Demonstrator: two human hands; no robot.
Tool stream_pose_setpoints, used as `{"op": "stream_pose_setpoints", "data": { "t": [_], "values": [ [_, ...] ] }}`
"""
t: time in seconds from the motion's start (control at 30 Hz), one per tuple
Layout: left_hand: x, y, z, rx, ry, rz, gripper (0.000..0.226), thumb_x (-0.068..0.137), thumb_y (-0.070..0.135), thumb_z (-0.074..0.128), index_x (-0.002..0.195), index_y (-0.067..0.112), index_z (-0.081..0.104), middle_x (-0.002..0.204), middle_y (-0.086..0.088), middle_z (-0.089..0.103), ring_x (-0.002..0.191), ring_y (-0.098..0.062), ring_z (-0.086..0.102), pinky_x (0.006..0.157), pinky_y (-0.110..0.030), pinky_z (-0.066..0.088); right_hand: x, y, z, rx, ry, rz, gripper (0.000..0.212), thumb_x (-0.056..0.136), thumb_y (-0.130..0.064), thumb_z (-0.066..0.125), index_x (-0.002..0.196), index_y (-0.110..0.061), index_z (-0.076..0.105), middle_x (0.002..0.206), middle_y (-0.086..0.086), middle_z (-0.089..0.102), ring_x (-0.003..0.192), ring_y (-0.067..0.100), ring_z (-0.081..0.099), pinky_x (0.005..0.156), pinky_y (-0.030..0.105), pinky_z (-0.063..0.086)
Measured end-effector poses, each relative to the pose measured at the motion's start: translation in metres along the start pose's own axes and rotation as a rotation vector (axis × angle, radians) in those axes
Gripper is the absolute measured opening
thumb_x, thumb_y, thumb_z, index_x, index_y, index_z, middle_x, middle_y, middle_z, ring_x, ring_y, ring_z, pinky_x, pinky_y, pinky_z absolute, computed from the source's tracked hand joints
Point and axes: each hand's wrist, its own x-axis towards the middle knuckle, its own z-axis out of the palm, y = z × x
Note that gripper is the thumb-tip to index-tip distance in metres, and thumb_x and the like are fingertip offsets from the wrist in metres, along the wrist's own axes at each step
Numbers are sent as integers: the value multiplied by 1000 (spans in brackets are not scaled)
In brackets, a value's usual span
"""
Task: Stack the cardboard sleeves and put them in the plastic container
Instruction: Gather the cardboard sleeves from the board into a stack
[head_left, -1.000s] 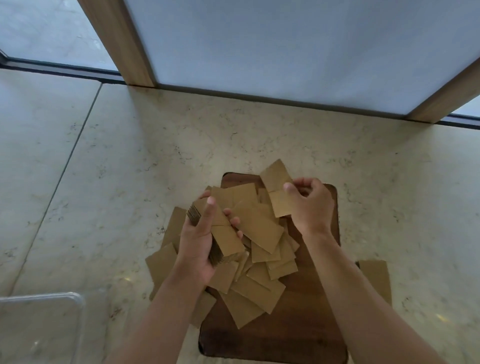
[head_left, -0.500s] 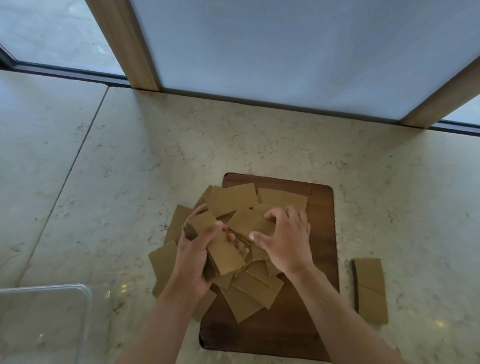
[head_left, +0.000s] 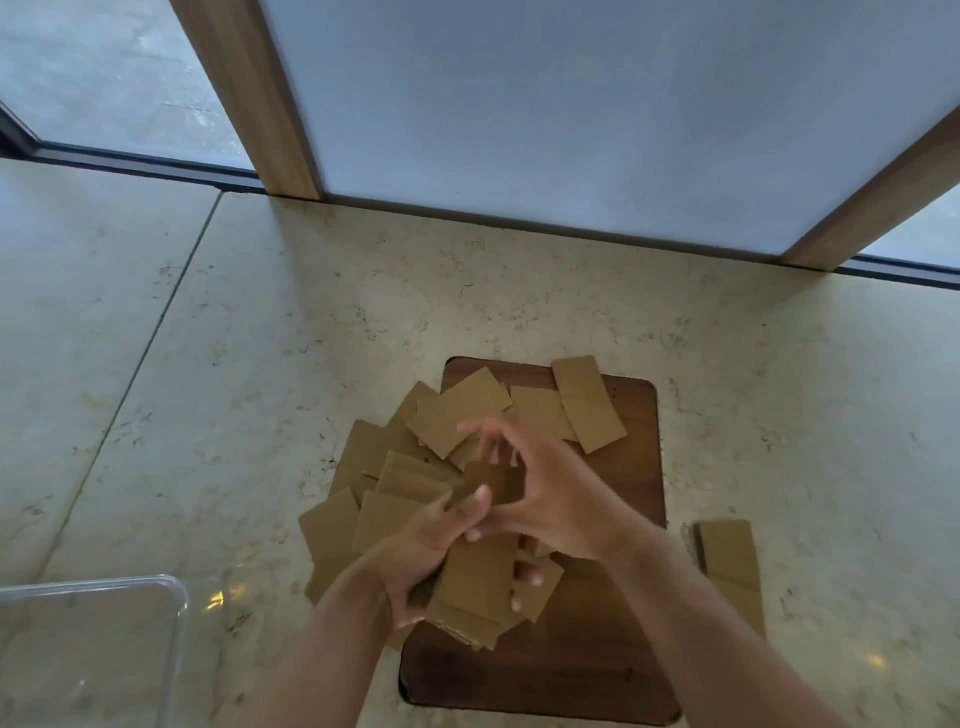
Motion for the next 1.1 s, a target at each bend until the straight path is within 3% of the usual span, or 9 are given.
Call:
{"op": "stream_pose_setpoints", "data": {
  "t": [0.1,0.2,0.37,0.5,0.63,0.77,0.87,0.97,1.1],
  "values": [
    [5,-10,-11,-173,57,152,59,85,39,89,134,12,68,104,-25,72,85,-35,72,77,-52,63,3,22,1,23,320,116,65,77,-69,74,135,-47,53,129,-20,50,121,-8,47,99,17,42],
    [9,-11,-15,-355,69,256,69,81,31,93,143,36,63,108,-24,70,92,-35,72,87,-60,58,12,54,-13,-185,732,615,61,91,-61,63,140,-24,56,138,5,52,129,19,46,107,39,43],
    [17,-3,-4,-417,146,315,82,60,37,104,135,32,71,101,-20,73,84,-30,73,82,-56,62,18,80,-17,-345,620,849,77,87,-58,73,143,-10,49,138,13,53,129,33,50,108,46,42],
    [25,5,2,-440,194,315,89,51,35,108,133,27,72,101,-20,74,81,-30,72,70,-49,64,6,77,-26,108,749,712,19,97,-35,67,89,-19,62,87,2,68,75,18,62,63,29,48],
    [28,8,6,-430,148,328,84,58,45,103,135,35,70,103,-19,74,85,-30,72,74,-49,62,-10,54,-23,508,498,534,20,107,-33,51,110,-19,65,96,14,73,78,24,70,67,43,60],
    [26,5,5,-292,213,310,62,79,61,80,134,33,71,120,-18,77,96,-38,77,78,-51,65,-25,31,-10,737,233,356,37,95,-34,72,129,-23,62,110,5,79,81,17,74,58,28,57],
    [20,5,6,-221,297,295,57,85,63,74,132,32,72,130,-16,76,112,-39,76,78,-51,65,-28,17,-7,686,194,350,52,83,-40,79,131,-28,65,107,3,81,92,24,79,72,37,66],
    [13,6,7,-176,286,316,42,83,46,82,123,35,75,125,-16,78,107,-38,78,78,-52,65,-35,10,-8,572,104,326,51,87,-42,79,135,-33,66,111,4,79,103,28,77,90,47,63],
    [7,0,6,-71,309,403,49,78,7,79,116,38,77,115,-12,81,101,-36,79,76,-52,66,-39,6,-14,498,49,317,49,94,-28,76,137,-46,63,111,-19,75,110,9,72,92,32,61]
  ]
}}
